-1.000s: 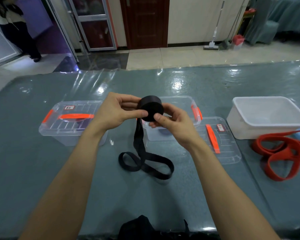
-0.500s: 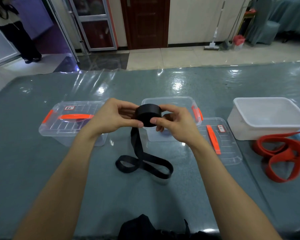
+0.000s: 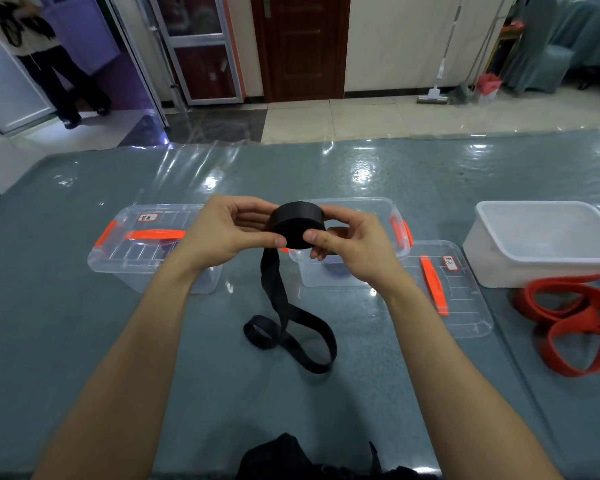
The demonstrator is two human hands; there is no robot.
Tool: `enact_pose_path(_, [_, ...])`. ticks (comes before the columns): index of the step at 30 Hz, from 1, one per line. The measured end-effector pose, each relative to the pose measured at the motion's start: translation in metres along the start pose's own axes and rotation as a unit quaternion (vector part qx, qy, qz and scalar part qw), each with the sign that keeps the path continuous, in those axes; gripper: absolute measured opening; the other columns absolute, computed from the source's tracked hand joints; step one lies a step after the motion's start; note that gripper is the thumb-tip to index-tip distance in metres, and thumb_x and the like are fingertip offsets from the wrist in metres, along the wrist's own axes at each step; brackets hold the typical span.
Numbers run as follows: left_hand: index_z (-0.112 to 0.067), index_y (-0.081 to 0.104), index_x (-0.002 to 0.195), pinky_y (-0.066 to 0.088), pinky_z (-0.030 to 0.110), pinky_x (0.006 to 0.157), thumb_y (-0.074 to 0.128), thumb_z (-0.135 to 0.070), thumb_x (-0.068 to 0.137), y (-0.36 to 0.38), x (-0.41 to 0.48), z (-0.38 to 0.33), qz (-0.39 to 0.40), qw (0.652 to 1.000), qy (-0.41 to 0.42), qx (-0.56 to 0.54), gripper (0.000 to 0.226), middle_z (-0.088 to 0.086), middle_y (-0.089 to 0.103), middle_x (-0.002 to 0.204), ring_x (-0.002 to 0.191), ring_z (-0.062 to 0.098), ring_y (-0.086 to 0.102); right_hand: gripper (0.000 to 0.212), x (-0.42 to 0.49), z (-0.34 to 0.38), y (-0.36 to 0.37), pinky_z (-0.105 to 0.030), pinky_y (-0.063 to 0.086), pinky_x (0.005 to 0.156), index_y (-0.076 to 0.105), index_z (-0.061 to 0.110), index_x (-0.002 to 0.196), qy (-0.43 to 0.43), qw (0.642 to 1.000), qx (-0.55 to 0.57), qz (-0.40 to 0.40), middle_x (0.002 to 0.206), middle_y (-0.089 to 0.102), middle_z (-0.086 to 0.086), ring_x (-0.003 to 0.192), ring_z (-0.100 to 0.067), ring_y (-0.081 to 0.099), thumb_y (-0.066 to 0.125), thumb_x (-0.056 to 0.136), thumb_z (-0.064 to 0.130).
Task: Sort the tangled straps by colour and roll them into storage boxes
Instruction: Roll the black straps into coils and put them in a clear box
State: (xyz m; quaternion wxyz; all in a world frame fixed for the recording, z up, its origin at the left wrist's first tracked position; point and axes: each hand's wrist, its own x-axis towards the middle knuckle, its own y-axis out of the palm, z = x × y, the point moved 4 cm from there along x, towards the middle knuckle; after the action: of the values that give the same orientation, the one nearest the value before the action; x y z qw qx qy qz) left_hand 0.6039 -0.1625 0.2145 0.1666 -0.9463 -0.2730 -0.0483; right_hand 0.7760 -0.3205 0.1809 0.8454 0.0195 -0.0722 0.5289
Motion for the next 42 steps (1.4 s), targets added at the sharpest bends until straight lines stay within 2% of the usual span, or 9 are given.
enact_pose_path(6, [-0.038,0.084,0.115,0.063,0.026,0.093,0.102,-0.042,0.067,-0.003,0.001,-0.005,-0.023,0.999,0.037,-0.001,0.052,-0.003,0.085,0.109,0.104,0.020,0.082,0.032,0.004,0.002,0.003,-0.037,0.062,0.082,0.077,0.014,0.124,-0.005,0.999,0.039,-0.001,0.079,0.077,-0.022,0.069,-0.027,0.073,0.084,0.093,0.014])
enact_pose_path(13, [-0.029,0.083,0.116,0.064,0.029,0.093,0.103,-0.044,0.066,0.010,0.000,0.024,-0.043,0.998,-0.012,-0.038,0.056,0.004,0.084,0.112,0.107,0.025,0.081,0.034,0.003,-0.007,0.009,-0.035,0.063,0.079,0.073,0.006,0.130,0.005,0.995,0.097,-0.004,0.101,0.077,-0.028,0.076,-0.031,0.074,0.079,0.097,0.010])
enact_pose_path(15, [-0.029,0.084,0.113,0.065,0.030,0.091,0.103,-0.041,0.067,0.005,0.000,0.023,-0.030,0.999,-0.017,0.007,0.051,0.002,0.085,0.107,0.102,0.023,0.082,0.043,0.002,-0.011,0.007,-0.039,0.064,0.078,0.068,0.009,0.136,0.026,0.998,0.044,0.030,0.119,0.077,-0.015,0.081,-0.034,0.079,0.082,0.095,0.013])
enact_pose_path(19, [-0.028,0.086,0.104,0.067,0.038,0.091,0.103,-0.027,0.069,0.000,0.007,0.013,0.071,0.969,-0.048,0.234,0.039,-0.011,0.084,0.092,0.090,0.007,0.082,0.095,0.004,-0.011,-0.001,-0.039,0.064,0.074,0.047,0.045,0.154,0.035,0.975,-0.216,0.047,0.143,0.059,0.016,0.070,-0.020,0.079,0.098,0.074,0.041])
enact_pose_path(23, [-0.032,0.084,0.101,0.065,0.041,0.088,0.102,-0.032,0.067,0.015,0.018,-0.008,0.121,0.928,-0.043,0.351,0.038,-0.017,0.082,0.085,0.083,0.000,0.079,0.041,0.006,-0.012,0.014,-0.032,0.060,0.063,0.071,0.038,0.113,0.017,0.957,-0.274,0.090,0.096,0.076,0.009,0.059,-0.013,0.076,0.094,0.080,0.038])
enact_pose_path(25, [-0.032,0.079,0.103,0.064,0.042,0.090,0.103,-0.030,0.066,0.014,0.021,-0.012,0.114,0.931,-0.044,0.344,0.044,-0.015,0.083,0.085,0.084,0.004,0.079,0.029,0.005,-0.018,0.013,-0.030,0.059,0.055,0.072,0.035,0.101,0.019,0.968,-0.240,0.076,0.084,0.075,0.006,0.060,-0.015,0.077,0.093,0.081,0.033])
enact_pose_path(29, [-0.029,0.078,0.106,0.065,0.039,0.097,0.105,-0.019,0.067,0.007,0.016,-0.001,0.093,0.976,-0.073,0.181,0.049,-0.003,0.085,0.098,0.096,0.015,0.082,0.033,0.003,-0.021,0.006,-0.052,0.065,0.073,0.077,0.029,0.108,0.024,0.989,-0.141,0.048,0.089,0.080,0.000,0.065,-0.028,0.078,0.094,0.080,0.027])
enact_pose_path(37, [-0.028,0.086,0.104,0.065,0.029,0.091,0.103,-0.021,0.068,0.018,0.009,0.007,-0.002,0.997,-0.019,0.070,0.041,-0.001,0.085,0.098,0.097,0.018,0.083,0.034,0.000,-0.015,-0.003,-0.048,0.064,0.071,0.078,0.011,0.118,0.005,1.000,-0.027,0.002,0.106,0.081,-0.007,0.066,-0.040,0.076,0.090,0.086,0.010])
enact_pose_path(42, [-0.024,0.081,0.120,0.060,0.021,0.096,0.102,-0.018,0.071,0.022,0.010,0.000,0.040,0.994,-0.006,0.102,0.054,-0.005,0.085,0.106,0.104,0.012,0.081,0.037,-0.002,-0.011,-0.011,-0.043,0.066,0.071,0.076,0.010,0.122,0.005,1.000,-0.017,-0.005,0.110,0.081,-0.005,0.070,-0.041,0.077,0.089,0.087,0.007])
